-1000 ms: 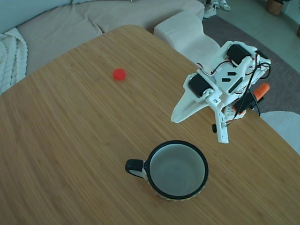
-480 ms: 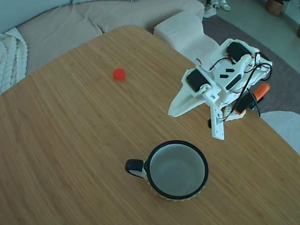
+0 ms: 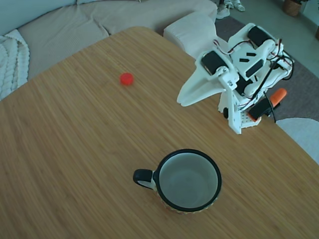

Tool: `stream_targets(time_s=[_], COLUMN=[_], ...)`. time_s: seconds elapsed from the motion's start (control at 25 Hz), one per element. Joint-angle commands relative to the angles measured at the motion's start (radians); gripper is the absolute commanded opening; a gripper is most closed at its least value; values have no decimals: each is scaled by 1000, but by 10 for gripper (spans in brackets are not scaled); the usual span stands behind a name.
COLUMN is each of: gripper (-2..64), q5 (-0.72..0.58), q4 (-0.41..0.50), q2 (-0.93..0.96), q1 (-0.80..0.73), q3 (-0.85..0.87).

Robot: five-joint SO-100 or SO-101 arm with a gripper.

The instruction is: Grasp a red cap and put it in the cup.

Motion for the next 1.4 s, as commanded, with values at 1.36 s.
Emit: stream_targets(time_s=[1.36], gripper=[25], q5=[-206], q4=[49], q2=[-1368], q1=[854], q3=[-1034])
